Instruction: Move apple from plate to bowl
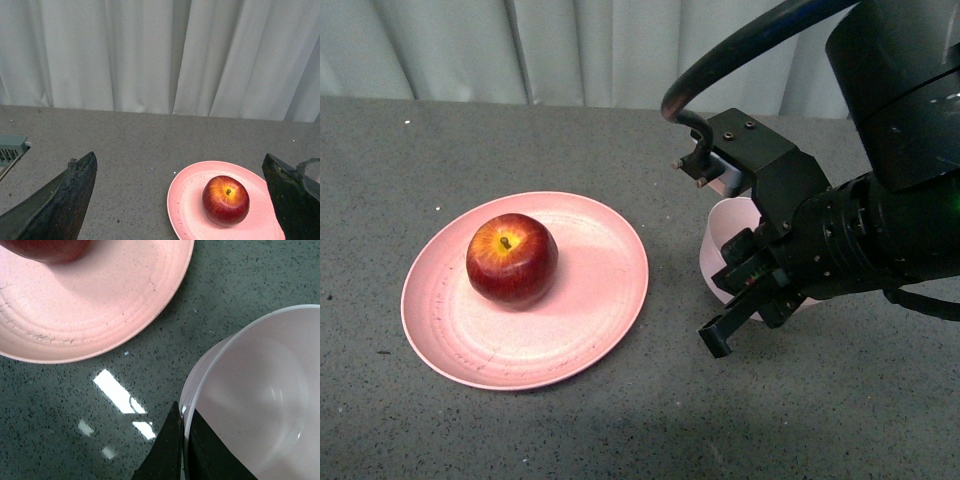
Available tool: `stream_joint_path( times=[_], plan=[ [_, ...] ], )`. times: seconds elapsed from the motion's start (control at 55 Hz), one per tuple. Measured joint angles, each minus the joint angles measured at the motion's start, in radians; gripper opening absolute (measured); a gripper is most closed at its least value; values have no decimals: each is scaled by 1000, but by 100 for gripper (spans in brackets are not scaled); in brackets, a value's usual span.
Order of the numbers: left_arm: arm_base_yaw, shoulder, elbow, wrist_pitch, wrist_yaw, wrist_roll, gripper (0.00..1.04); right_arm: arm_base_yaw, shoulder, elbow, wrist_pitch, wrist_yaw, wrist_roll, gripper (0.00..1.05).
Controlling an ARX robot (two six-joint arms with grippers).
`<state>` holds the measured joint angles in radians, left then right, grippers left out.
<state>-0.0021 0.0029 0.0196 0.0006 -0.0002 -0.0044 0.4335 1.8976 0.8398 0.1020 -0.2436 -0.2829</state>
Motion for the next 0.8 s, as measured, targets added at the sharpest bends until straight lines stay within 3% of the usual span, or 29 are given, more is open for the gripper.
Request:
stream_joint_path(
  times=[0.8],
  plan=[
    [0, 0, 0, 0, 0, 0, 98, 58, 121, 77, 22, -19, 24, 1]
  ],
)
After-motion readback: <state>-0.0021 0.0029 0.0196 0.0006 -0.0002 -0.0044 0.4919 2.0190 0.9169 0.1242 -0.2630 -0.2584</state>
